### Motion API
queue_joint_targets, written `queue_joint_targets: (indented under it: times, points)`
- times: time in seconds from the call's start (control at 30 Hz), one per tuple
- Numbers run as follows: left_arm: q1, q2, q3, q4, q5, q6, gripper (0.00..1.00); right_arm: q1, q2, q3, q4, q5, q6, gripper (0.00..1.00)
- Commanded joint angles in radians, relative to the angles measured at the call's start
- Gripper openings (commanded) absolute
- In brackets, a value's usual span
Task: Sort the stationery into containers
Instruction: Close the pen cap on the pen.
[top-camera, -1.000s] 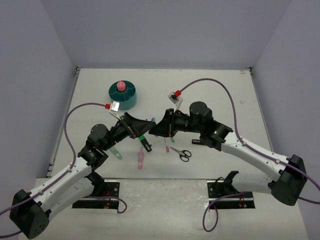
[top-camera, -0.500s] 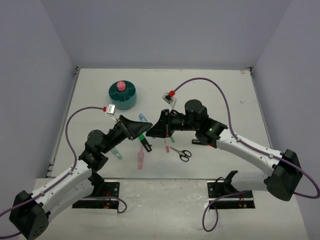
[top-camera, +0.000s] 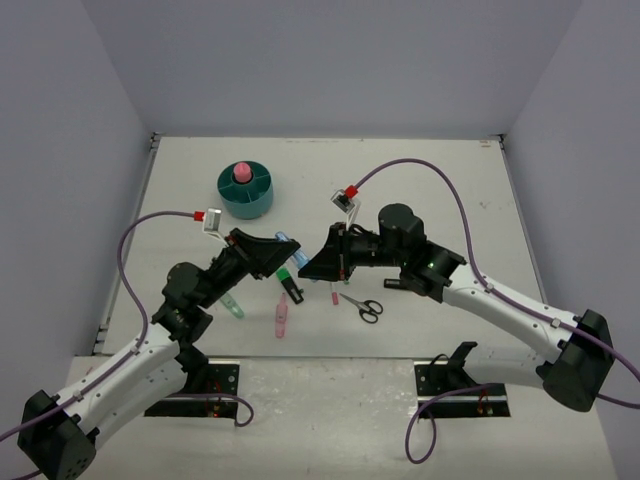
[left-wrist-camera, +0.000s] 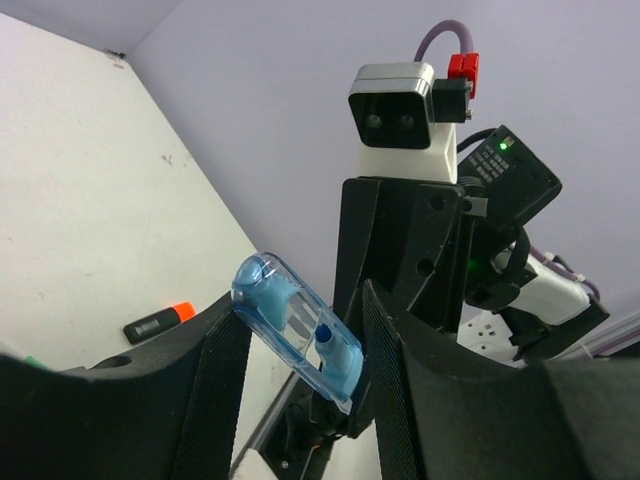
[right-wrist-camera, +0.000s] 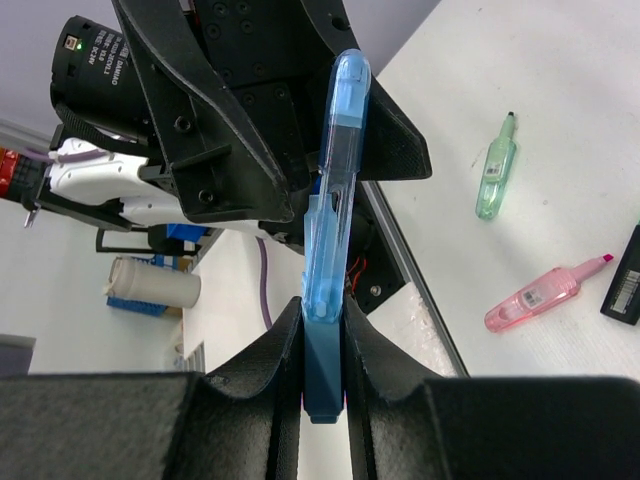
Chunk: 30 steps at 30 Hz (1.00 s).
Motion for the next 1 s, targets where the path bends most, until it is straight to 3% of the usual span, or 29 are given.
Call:
queue_joint_targets:
  times: [0.0,0.07,0.2,0.23,0.67,0.97]
  points:
    - [-0.001,0.001,0.048,0.037,0.021,0.083,0.44,0.0,-0.037,-0.001,0.01,-0.026,-0.017,0.0]
    - [-0.001,-0.002,0.05,0.029,0.019,0.095,0.37,0.0,-0.041,-0.002,0.01,-0.033,-0.017,0.0]
    - [-0.002,0.022,0.049,0.042,0.041,0.097,0.04,0.0,-0.038,0.005,0.007,-0.032,-0.018,0.0]
    - [-0.002,0.035,0.048,0.051,0.049,0.09,0.0,0.0,-0.032,0.013,0.005,-0.028,-0.018,0.0]
    - [-0.001,0.046,-0.012,0.123,0.069,0.039,0.0,0.0,0.0,0.085,0.12,-0.002,-0.001,0.0]
    - [-0.002,0.005,0.012,0.006,-0.002,0.082,0.01,0.004,-0.025,0.031,0.191,-0.06,0.008,0.0]
